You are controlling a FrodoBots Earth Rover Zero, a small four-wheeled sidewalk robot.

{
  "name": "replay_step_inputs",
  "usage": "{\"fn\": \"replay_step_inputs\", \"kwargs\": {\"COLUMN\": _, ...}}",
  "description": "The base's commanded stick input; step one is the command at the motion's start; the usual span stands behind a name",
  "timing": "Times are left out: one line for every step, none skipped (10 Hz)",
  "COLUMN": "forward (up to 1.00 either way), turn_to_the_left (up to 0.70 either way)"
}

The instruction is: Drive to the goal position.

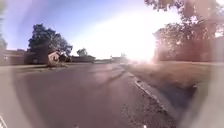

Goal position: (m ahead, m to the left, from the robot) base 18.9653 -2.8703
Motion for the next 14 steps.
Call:
{"fn": "replay_step_inputs", "kwargs": {"forward": 1.0, "turn_to_the_left": 0.0}}
{"fn": "replay_step_inputs", "kwargs": {"forward": 1.0, "turn_to_the_left": 0.0}}
{"fn": "replay_step_inputs", "kwargs": {"forward": 1.0, "turn_to_the_left": 0.0}}
{"fn": "replay_step_inputs", "kwargs": {"forward": 1.0, "turn_to_the_left": 0.0}}
{"fn": "replay_step_inputs", "kwargs": {"forward": 1.0, "turn_to_the_left": 0.0}}
{"fn": "replay_step_inputs", "kwargs": {"forward": 1.0, "turn_to_the_left": 0.0}}
{"fn": "replay_step_inputs", "kwargs": {"forward": 1.0, "turn_to_the_left": 0.0}}
{"fn": "replay_step_inputs", "kwargs": {"forward": 1.0, "turn_to_the_left": 0.0}}
{"fn": "replay_step_inputs", "kwargs": {"forward": 1.0, "turn_to_the_left": 0.0}}
{"fn": "replay_step_inputs", "kwargs": {"forward": 1.0, "turn_to_the_left": 0.0}}
{"fn": "replay_step_inputs", "kwargs": {"forward": 1.0, "turn_to_the_left": 0.0}}
{"fn": "replay_step_inputs", "kwargs": {"forward": 1.0, "turn_to_the_left": 0.0}}
{"fn": "replay_step_inputs", "kwargs": {"forward": 1.0, "turn_to_the_left": 0.0}}
{"fn": "replay_step_inputs", "kwargs": {"forward": 1.0, "turn_to_the_left": 0.0}}
